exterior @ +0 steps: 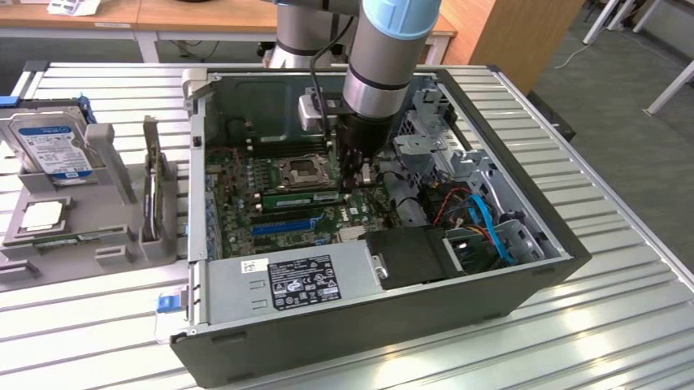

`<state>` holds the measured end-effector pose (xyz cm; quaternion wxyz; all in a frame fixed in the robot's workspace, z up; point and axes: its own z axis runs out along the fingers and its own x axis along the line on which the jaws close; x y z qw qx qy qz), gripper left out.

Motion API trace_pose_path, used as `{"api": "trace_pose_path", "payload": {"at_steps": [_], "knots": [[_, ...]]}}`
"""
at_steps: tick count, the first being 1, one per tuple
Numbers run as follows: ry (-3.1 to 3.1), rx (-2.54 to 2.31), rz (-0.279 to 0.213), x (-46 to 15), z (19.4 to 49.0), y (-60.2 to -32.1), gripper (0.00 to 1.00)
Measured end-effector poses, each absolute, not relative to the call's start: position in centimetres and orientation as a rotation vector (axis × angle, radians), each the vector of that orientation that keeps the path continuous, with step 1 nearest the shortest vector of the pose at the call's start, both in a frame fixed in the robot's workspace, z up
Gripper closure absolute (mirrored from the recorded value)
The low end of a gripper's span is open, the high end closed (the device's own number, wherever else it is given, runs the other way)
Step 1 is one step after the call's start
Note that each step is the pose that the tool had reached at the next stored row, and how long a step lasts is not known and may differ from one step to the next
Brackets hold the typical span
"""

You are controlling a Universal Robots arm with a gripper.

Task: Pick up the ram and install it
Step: 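Press down the ram until it locks into place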

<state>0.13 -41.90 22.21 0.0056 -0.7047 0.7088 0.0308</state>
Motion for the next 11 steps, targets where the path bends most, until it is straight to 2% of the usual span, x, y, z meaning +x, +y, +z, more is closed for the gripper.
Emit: {"api": "trace_pose_path", "payload": {"at_steps": [11], "knots": [[2.219,-2.206,0.097,0.1,23.6,-41.9,0.90]]}}
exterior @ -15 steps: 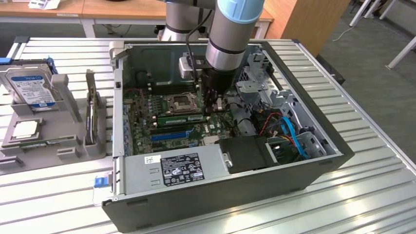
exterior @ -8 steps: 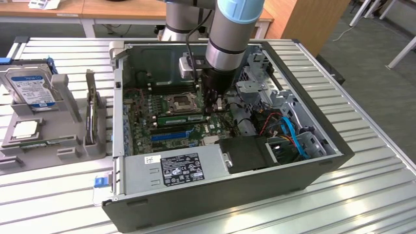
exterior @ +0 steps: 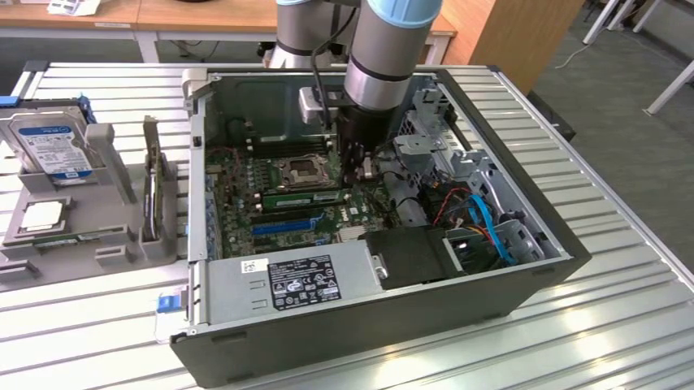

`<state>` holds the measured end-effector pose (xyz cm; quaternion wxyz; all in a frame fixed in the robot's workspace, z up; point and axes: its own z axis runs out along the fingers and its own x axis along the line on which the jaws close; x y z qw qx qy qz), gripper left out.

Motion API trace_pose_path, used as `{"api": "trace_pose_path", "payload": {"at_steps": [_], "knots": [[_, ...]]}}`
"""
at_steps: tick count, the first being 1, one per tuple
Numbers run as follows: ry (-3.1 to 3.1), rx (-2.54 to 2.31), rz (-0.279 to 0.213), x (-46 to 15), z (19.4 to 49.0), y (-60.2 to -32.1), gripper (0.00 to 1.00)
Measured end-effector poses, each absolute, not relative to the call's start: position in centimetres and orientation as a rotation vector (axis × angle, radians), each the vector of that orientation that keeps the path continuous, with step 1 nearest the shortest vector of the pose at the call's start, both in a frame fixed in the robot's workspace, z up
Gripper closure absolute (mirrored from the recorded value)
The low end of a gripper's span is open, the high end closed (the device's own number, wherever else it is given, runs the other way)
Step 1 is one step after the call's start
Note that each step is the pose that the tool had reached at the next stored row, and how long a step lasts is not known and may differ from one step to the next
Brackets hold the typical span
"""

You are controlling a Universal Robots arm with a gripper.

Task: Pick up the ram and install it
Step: 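Press down the ram until it locks into place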

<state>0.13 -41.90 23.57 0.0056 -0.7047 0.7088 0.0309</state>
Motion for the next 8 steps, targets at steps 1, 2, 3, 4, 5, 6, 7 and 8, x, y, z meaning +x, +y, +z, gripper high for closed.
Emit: {"api": "trace_pose_path", "payload": {"at_steps": [1,2,3,4,5,6,7,8], "knots": [[2.219,-2.206,0.097,0.1,23.7,-41.9,0.90],[2.219,-2.206,0.097,0.1,23.9,-41.9,0.90],[2.219,-2.206,0.097,0.1,24.1,-41.9,0.90],[2.219,-2.206,0.097,0.1,24.3,-41.9,0.90],[2.219,-2.206,0.097,0.1,24.4,-41.9,0.90],[2.219,-2.206,0.097,0.1,24.6,-41.9,0.90],[2.219,-2.206,0.097,0.1,24.7,-41.9,0.90],[2.219,-2.206,0.097,0.1,24.8,-41.9,0.90]]}}
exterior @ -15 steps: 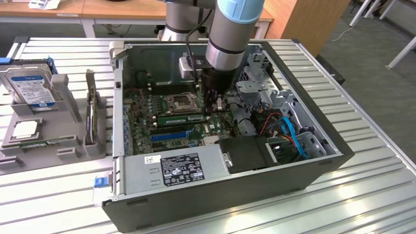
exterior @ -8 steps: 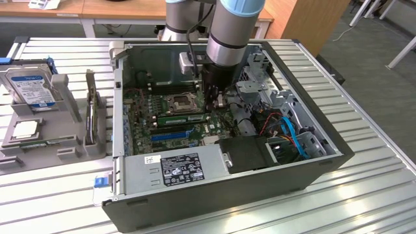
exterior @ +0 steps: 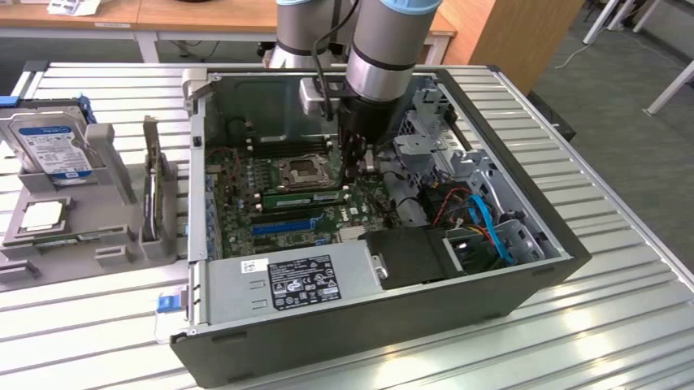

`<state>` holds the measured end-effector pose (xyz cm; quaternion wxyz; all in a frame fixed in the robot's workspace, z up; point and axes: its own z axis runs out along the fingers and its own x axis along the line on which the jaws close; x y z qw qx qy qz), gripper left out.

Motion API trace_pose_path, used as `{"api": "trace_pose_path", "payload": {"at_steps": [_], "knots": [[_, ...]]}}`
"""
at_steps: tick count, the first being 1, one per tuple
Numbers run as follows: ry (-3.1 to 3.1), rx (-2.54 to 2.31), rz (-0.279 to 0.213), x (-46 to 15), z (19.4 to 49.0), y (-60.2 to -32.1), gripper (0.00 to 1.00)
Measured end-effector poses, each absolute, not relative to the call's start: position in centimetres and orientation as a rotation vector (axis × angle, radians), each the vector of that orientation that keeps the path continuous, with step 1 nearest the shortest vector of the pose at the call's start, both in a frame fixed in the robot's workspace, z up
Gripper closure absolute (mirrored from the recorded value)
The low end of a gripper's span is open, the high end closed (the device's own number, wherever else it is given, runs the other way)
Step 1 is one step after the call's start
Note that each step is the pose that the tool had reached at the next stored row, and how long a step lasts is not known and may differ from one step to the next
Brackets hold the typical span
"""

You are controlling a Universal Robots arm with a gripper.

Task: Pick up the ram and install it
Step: 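Press down the ram until it locks into place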

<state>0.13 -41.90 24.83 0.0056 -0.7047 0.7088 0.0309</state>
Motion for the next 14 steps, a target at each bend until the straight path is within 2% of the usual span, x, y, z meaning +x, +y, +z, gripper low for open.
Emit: {"api": "trace_pose_path", "payload": {"at_steps": [14], "knots": [[2.219,-2.206,0.097,0.12,25.35,-41.90,0.90]]}}
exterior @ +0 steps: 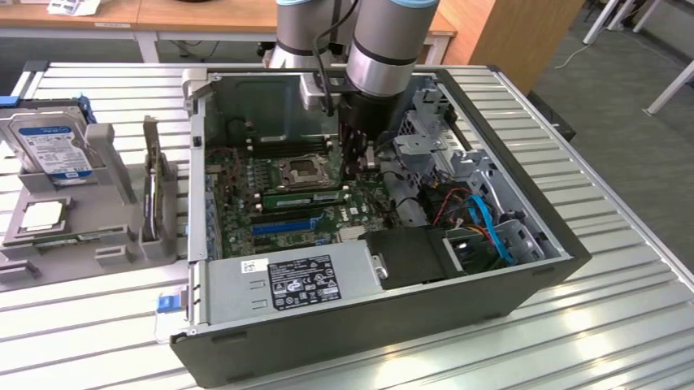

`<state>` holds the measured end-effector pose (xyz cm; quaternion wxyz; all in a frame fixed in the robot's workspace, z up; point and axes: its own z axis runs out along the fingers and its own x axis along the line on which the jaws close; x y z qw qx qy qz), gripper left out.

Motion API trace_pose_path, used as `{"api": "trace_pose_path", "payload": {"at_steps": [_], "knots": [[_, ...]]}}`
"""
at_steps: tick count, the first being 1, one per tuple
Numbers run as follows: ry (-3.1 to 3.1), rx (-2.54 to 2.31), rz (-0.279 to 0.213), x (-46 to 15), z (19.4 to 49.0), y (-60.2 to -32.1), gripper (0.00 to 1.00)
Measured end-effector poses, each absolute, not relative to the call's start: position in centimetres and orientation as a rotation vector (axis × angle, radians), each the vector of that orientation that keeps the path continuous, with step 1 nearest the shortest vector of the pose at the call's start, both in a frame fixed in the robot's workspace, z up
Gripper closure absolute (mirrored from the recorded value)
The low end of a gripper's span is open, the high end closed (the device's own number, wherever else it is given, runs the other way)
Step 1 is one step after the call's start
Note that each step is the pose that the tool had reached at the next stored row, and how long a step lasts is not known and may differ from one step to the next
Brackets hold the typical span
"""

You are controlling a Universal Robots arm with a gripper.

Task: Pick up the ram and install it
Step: 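Press down the ram until it locks into place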

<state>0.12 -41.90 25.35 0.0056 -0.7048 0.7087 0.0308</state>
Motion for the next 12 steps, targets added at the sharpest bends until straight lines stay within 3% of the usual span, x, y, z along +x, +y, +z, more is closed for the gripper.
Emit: {"api": "trace_pose_path", "payload": {"at_steps": [12], "knots": [[2.219,-2.207,0.097,-0.35,25.35,-41.90,0.90]]}}
